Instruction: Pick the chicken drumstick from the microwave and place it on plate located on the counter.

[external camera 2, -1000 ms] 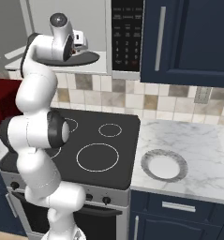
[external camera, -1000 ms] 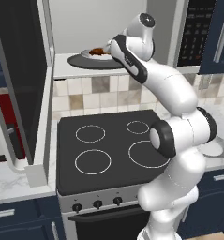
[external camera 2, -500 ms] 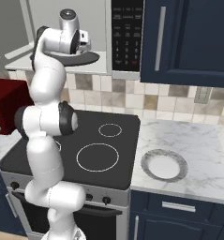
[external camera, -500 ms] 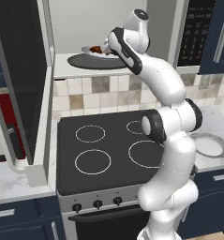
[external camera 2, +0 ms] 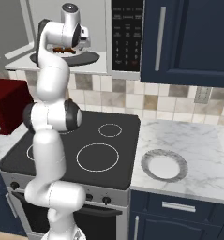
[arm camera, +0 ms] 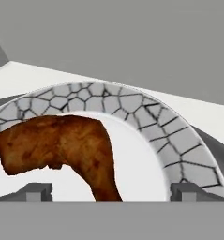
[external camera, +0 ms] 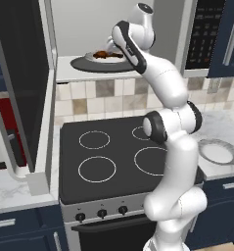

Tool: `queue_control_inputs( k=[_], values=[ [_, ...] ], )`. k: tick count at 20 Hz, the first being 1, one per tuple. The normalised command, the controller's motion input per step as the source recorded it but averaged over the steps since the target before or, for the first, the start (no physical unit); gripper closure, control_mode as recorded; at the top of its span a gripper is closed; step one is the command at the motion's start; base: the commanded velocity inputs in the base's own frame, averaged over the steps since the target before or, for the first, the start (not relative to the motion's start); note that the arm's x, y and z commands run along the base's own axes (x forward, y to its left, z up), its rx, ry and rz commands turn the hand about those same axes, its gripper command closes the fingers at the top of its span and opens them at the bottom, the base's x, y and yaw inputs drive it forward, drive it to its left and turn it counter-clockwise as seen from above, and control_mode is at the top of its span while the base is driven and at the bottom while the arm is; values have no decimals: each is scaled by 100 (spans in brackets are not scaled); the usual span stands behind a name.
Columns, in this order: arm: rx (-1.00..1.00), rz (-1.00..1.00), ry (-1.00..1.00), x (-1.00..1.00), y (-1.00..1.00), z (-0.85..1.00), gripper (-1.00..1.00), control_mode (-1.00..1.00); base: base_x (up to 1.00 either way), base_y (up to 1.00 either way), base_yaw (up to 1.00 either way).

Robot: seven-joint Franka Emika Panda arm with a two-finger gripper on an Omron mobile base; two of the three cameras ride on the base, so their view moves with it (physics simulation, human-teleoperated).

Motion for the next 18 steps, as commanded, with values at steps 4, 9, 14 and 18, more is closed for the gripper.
queue_control_inputs(
  k=[4, 9, 14, 18],
  values=[
    [-2, 8, -2, 0, 8, -31, -100, -100, 0, 0, 0],
    [0, 8, -14, 0, 0, -39, -100, -100, 0, 0, 0],
    [0, 6, -22, 0, 0, -34, -100, -100, 0, 0, 0],
    [0, 4, -25, 0, 3, -52, -100, -100, 0, 0, 0]
  ],
)
